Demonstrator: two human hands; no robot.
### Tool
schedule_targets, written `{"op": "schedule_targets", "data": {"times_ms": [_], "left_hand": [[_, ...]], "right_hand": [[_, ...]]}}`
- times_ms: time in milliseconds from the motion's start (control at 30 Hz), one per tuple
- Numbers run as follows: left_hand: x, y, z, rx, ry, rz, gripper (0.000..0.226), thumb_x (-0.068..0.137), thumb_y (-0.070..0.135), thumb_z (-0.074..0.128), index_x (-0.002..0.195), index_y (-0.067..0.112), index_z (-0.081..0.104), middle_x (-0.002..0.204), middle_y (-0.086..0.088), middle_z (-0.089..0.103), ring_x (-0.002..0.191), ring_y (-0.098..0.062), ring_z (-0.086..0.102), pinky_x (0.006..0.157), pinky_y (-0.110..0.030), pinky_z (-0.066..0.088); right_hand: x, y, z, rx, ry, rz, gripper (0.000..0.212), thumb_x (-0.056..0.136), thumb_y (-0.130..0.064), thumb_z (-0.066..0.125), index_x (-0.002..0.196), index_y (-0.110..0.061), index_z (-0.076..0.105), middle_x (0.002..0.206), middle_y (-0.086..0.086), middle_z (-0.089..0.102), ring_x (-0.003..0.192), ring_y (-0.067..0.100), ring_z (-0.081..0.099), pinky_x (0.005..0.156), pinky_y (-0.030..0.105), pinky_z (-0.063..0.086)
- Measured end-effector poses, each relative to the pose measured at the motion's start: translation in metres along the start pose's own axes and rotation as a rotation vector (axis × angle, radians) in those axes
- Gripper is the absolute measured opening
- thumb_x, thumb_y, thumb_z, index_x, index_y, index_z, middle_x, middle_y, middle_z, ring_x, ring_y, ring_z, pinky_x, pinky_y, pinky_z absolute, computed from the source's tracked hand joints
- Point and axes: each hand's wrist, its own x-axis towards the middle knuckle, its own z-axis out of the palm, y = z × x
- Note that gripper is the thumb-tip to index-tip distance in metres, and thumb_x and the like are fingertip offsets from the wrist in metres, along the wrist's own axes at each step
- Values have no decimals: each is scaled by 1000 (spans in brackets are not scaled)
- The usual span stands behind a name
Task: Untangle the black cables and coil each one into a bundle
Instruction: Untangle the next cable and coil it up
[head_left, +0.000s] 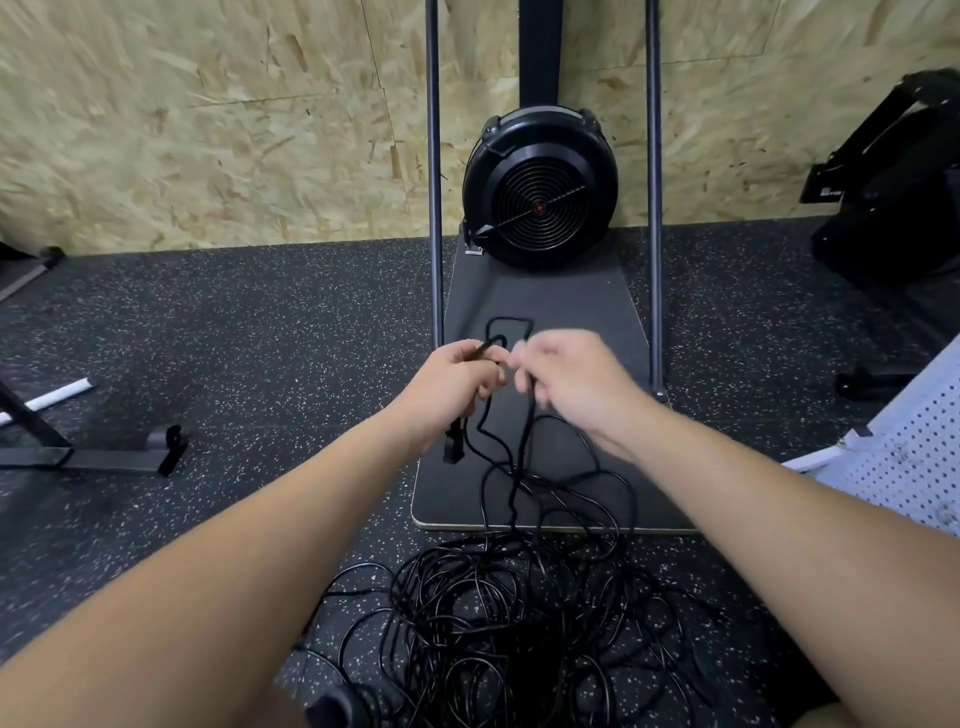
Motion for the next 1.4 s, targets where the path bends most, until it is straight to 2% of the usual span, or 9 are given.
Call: {"op": "schedule_targets", "data": {"times_ms": [133,233,333,467,833,967,1067,1200,1400], "left_hand": [[-10,-7,5,177,-242,-45,45,85,-20,60,127,-5,65,109,-8,74,68,-9,54,55,-16,42],[-15,-13,11,256,-354,-13,30,92,-9,79,121,-3,73,103,-5,75,80,-1,64,69,-10,49],[-12,-15,13,285,-241,36,15,101,10,78,106,-4,78,73,8,67,61,-2,53,59,-13,40],[-6,-13,6,304,-112,82,21,103,30,78,90,14,84,84,-9,77,68,-18,50,56,-27,35],[-1,10,15,-82,3,40,24,105,30,75,84,18,72,87,-2,73,64,-9,42,53,-22,28],[3,16,18,-192,1,56,33,106,32,73,75,22,76,98,-14,61,65,-9,36,55,-23,22],[7,17,16,-249,20,59,26,107,29,72,83,19,77,100,-13,61,65,-8,36,59,-26,21],[10,20,9,-276,32,70,16,109,27,68,102,13,73,97,-5,69,65,-8,39,57,-21,26],[12,23,-8,-213,79,94,25,109,33,67,115,11,76,90,4,63,66,-10,41,55,-23,23]], "right_hand": [[15,-16,-26,224,91,-79,31,114,-26,55,102,-8,77,76,0,68,59,15,45,60,30,44],[22,-22,-38,357,125,-94,29,115,-22,55,104,-6,75,80,4,68,61,14,46,61,29,46],[27,-20,-44,445,130,-62,26,114,-19,55,109,-3,74,91,11,76,67,16,59,70,31,58],[28,-2,-49,227,116,39,17,107,-15,65,110,-6,79,101,10,83,80,17,75,83,33,66],[7,26,-23,-468,-452,113,10,103,-19,73,112,-19,76,106,1,82,79,14,79,63,27,56],[0,41,-3,-448,-589,161,30,103,-27,77,132,-20,70,132,-6,72,96,17,82,91,40,65],[2,44,4,-388,-554,147,18,102,-31,76,118,-22,79,114,-5,82,98,16,82,100,46,65],[4,39,4,-362,-478,83,15,101,-33,76,101,-20,84,91,-1,84,92,10,81,100,48,64],[-1,18,-2,-99,-462,82,23,108,-24,70,101,-3,78,98,8,83,98,20,83,95,39,64]]}}
